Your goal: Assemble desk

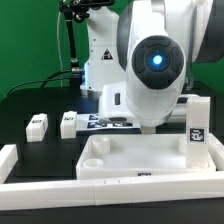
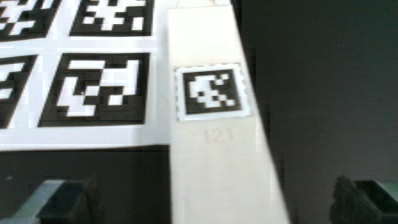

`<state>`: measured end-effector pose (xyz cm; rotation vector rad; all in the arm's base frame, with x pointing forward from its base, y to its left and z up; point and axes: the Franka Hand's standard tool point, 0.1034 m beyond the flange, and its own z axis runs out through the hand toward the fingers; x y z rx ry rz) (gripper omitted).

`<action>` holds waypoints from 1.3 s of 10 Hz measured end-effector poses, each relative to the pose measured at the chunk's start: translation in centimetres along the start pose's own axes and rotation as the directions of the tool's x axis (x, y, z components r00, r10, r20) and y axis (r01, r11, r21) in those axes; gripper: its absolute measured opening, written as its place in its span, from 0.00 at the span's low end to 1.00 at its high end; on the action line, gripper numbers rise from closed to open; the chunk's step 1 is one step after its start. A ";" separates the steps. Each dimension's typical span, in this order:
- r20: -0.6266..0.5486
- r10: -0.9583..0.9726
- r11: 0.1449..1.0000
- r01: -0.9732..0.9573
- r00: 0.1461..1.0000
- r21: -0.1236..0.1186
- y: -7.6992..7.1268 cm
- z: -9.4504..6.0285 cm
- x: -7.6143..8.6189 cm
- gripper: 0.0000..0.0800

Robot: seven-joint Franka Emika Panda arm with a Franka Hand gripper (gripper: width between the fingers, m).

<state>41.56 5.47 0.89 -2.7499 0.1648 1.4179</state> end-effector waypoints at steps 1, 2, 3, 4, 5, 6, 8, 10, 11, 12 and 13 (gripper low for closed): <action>-0.002 -0.001 1.000 0.001 1.000 -0.001 -0.2 0.3 0.0 0.81; 0.004 0.002 1.000 -0.002 1.000 -0.001 -0.1 0.6 -0.1 0.81; 0.012 0.029 1.000 -0.029 1.000 0.002 -0.1 1.0 -0.2 0.81; 0.012 0.039 0.999 -0.039 0.999 0.000 -0.1 1.0 -0.2 0.81; 0.012 0.040 0.999 -0.040 0.999 0.001 0.0 1.0 -0.2 0.78; 0.012 0.041 0.999 -0.041 0.999 0.002 0.0 1.0 -0.2 0.78; 0.012 0.042 0.999 -0.042 0.999 0.004 0.1 0.9 -0.1 0.50; 0.012 0.043 0.999 -0.043 0.999 0.006 0.2 0.9 -0.1 0.36; 0.012 0.044 0.999 -0.044 0.999 0.006 0.2 0.9 -0.1 0.36; 0.012 0.044 0.999 -0.044 0.999 0.007 0.3 0.9 -0.1 0.36; 0.012 0.045 0.999 -0.045 0.999 0.008 0.3 0.9 -0.1 0.36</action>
Offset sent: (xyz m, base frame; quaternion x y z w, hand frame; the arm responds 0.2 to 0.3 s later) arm -0.0139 0.0175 0.0009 0.0293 -0.0382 0.0472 0.9977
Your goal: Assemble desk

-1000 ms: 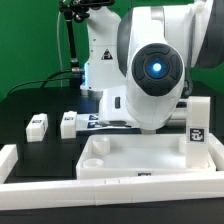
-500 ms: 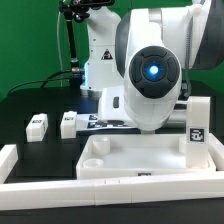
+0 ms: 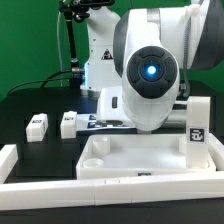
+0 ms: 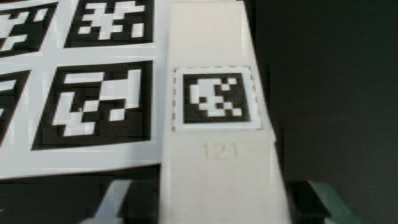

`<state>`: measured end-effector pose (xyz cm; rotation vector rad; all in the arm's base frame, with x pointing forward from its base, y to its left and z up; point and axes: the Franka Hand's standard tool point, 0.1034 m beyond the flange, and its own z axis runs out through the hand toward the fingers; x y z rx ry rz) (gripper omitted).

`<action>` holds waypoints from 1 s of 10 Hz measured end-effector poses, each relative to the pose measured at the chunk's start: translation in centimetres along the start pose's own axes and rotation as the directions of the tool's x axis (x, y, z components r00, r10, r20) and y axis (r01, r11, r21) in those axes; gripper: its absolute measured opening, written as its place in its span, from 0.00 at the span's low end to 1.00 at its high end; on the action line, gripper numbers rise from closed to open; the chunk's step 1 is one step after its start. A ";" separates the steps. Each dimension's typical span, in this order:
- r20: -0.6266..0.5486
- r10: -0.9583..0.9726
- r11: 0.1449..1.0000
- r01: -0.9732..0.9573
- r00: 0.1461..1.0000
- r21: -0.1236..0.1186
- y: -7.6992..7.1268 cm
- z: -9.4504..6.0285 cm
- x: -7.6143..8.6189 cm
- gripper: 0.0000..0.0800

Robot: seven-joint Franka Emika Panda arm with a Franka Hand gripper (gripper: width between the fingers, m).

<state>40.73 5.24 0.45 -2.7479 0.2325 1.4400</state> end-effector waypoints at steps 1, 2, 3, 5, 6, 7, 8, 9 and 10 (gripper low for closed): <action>0.000 0.001 1.000 -0.001 1.000 0.001 0.0 0.0 0.0 0.36; 0.000 0.001 1.000 -0.001 1.000 0.002 0.1 0.0 0.0 0.36; -0.002 0.003 1.000 -0.003 1.000 0.005 0.2 -0.3 0.0 0.36; -0.005 0.017 0.998 -0.016 1.000 0.062 1.2 -4.9 -1.2 0.36; -0.060 0.026 0.995 -0.020 0.998 0.096 2.2 -8.1 -2.1 0.36; -0.077 0.042 0.992 -0.032 0.996 0.125 3.3 -10.4 -3.3 0.36; -0.106 0.059 0.987 -0.043 0.993 0.152 5.0 -12.5 -3.7 0.36; -0.172 0.085 0.983 -0.055 0.981 0.177 6.8 -14.3 -3.7 0.36; -0.257 0.108 0.982 -0.064 0.960 0.177 7.6 -15.0 -3.3 0.36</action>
Offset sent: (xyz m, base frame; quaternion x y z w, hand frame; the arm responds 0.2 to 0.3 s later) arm 0.0386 -0.0038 0.0562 0.0841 -0.0608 0.0339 0.9940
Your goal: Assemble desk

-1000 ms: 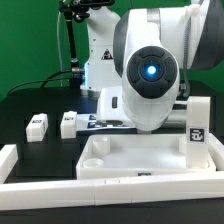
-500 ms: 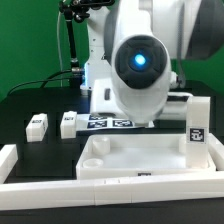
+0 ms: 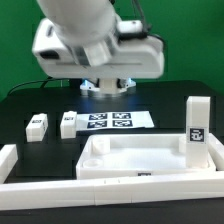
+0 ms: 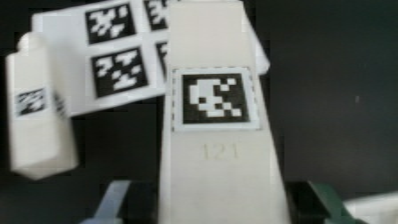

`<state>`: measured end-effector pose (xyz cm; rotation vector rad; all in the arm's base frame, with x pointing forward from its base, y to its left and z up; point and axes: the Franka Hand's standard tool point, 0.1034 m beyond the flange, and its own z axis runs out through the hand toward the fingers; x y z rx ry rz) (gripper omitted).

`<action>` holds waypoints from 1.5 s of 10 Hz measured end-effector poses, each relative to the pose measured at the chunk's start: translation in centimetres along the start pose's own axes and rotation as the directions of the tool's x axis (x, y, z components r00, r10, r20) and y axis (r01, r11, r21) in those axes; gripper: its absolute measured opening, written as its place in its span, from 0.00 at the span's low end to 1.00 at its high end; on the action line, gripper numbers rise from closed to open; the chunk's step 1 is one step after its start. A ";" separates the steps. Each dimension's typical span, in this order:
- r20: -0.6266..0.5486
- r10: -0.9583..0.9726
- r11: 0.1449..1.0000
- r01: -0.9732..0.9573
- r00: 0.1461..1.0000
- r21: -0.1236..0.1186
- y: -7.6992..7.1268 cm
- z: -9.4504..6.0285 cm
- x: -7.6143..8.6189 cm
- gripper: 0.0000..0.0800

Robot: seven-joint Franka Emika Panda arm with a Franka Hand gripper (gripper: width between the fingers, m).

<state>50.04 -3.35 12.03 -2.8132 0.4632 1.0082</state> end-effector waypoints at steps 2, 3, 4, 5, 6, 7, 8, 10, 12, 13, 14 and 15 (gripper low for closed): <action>-0.135 -0.014 1.000 0.016 0.991 0.011 -0.6 -0.2 0.4 0.36; -0.199 -0.013 1.000 0.016 0.980 0.017 -1.0 -0.4 0.5 0.36; -0.214 0.033 0.999 -0.027 0.976 0.030 -2.6 -1.2 0.6 0.36; -0.281 0.034 0.997 -0.013 0.959 0.077 -4.1 -4.3 1.5 0.36; -0.341 0.077 0.991 -0.036 0.937 0.126 -4.1 -7.9 1.6 0.36; -0.431 0.085 0.990 -0.025 0.898 0.142 -3.6 -11.0 1.5 0.36; -0.502 0.075 0.992 -0.015 0.862 0.123 -3.1 -11.6 1.6 0.36; -0.611 0.078 0.991 0.004 0.788 0.131 -3.8 -11.6 2.2 0.36; -0.711 0.081 0.990 0.024 0.699 0.136 -4.3 -11.8 2.4 0.36; -0.752 0.084 0.990 0.029 0.654 0.136 -4.5 -11.8 2.9 0.36; -0.827 0.085 0.991 0.035 0.556 0.126 -4.8 -11.4 4.0 0.36; -0.872 0.081 0.993 0.037 0.483 0.113 -4.7 -11.0 4.7 0.36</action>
Offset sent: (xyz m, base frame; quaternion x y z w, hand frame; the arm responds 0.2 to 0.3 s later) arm 0.0539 0.0608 0.0108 0.0184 0.0484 0.0546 0.9972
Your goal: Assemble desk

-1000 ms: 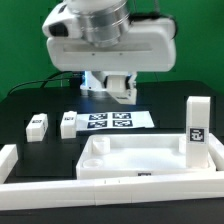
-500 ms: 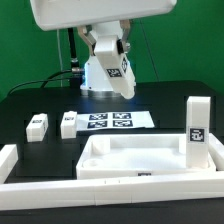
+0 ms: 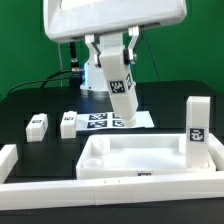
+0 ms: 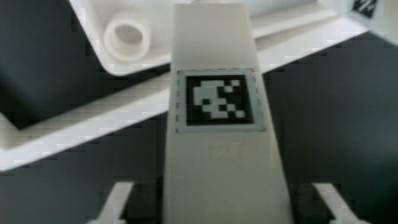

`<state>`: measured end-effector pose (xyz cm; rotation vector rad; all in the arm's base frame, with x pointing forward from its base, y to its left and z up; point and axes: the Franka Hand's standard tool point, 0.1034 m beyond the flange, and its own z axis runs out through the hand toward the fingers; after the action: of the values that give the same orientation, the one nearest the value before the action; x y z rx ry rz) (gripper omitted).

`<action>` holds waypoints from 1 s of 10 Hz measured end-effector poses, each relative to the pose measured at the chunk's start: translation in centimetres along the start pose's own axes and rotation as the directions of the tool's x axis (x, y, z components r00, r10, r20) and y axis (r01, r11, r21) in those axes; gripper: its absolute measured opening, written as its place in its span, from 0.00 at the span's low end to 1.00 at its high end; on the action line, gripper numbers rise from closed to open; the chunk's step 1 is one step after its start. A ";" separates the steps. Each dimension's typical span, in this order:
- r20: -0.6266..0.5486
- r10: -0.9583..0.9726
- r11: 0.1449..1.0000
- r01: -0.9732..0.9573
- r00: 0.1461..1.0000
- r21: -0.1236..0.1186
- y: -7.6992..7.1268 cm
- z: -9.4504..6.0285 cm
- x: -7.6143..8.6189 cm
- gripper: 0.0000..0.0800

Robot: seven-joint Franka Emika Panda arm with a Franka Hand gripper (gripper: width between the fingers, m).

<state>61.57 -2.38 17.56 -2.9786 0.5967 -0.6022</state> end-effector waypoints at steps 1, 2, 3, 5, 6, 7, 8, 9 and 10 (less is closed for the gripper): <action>-0.060 0.018 1.000 -0.018 0.998 -0.001 -0.1 0.4 0.0 0.36; -0.151 0.050 0.999 -0.049 0.987 0.006 -0.6 0.7 -0.3 0.36; -0.201 0.009 1.000 -0.011 0.980 -0.008 0.2 0.6 -0.5 0.36; -0.245 -0.011 0.999 0.002 0.969 -0.034 1.8 1.4 -0.9 0.36; -0.231 -0.012 0.999 0.002 0.973 -0.040 1.8 2.0 -1.1 0.36; -0.213 -0.021 0.999 0.010 0.977 -0.049 2.1 2.1 -1.2 0.36; -0.212 -0.036 0.998 0.024 0.977 -0.060 2.9 2.0 -1.0 0.36; -0.210 -0.043 0.997 0.030 0.977 -0.065 3.2 2.1 -0.9 0.36; -0.200 -0.043 0.997 0.030 0.979 -0.064 3.0 2.2 -1.2 0.36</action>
Offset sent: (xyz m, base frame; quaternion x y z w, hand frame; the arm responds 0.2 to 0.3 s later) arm -0.0079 -0.0188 -0.0105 0.0297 0.1961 -0.0173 0.9800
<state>60.32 -4.83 14.75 -3.0128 0.5832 -0.9132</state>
